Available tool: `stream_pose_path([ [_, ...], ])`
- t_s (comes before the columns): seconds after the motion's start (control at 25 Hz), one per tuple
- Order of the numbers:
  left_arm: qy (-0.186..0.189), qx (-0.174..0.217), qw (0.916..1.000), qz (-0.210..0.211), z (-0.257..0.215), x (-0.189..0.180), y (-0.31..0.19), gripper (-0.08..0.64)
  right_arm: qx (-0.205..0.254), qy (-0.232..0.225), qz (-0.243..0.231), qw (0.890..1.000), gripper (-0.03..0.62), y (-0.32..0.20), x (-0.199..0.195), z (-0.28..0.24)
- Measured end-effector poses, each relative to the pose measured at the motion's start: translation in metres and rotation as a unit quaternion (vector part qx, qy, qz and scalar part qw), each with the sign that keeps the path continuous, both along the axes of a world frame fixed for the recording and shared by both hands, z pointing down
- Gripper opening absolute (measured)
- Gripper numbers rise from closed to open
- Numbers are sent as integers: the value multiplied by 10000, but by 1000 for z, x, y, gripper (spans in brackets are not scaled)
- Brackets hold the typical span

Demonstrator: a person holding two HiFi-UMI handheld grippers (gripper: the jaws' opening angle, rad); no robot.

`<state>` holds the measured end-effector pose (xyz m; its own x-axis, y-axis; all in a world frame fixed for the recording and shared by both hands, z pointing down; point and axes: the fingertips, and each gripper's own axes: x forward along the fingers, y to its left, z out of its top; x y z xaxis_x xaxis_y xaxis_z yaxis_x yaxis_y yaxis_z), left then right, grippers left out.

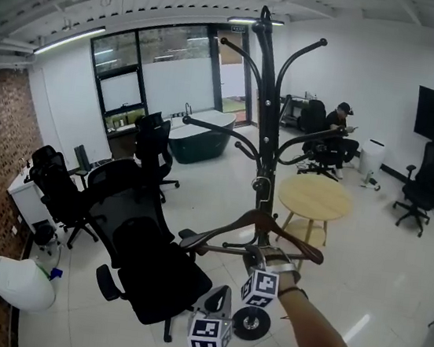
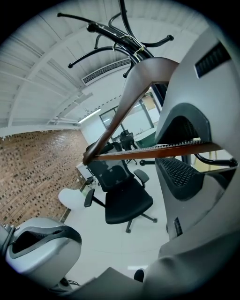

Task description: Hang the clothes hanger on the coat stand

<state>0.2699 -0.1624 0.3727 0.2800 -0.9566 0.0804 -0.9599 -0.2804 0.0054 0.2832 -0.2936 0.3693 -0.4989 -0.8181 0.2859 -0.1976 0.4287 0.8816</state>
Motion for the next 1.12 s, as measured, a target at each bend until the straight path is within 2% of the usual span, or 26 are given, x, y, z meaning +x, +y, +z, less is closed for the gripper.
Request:
stream_pose_path([
  [0.36,13,57,10000,-19,-3,2,3,5,-61,-445,-80,9990,104,5,-1,-13],
  [0.44,-16,107,9999,-27,-4,2,4,5,-95,-765,-80,9970,104,14,1,-20],
  [0.52,-9,144,9999,3,-6,4,6,5,-188,-1286,-62,9915,104,26,6,-30],
  [0.64,43,163,9998,117,-10,9,9,5,-451,-2235,-4,9737,104,48,17,-43],
  [0.92,66,271,9990,355,-14,8,25,5,-761,-3958,280,9147,90,104,52,-68],
  [0.96,90,299,9988,370,-15,5,29,5,-810,-4166,319,9049,55,112,55,-70],
  [1.04,146,334,9985,408,-14,0,35,5,-922,-4507,435,8868,43,127,63,-70],
  [1.12,204,343,9981,466,-12,-2,41,5,-981,-4757,599,8721,0,137,75,-63],
])
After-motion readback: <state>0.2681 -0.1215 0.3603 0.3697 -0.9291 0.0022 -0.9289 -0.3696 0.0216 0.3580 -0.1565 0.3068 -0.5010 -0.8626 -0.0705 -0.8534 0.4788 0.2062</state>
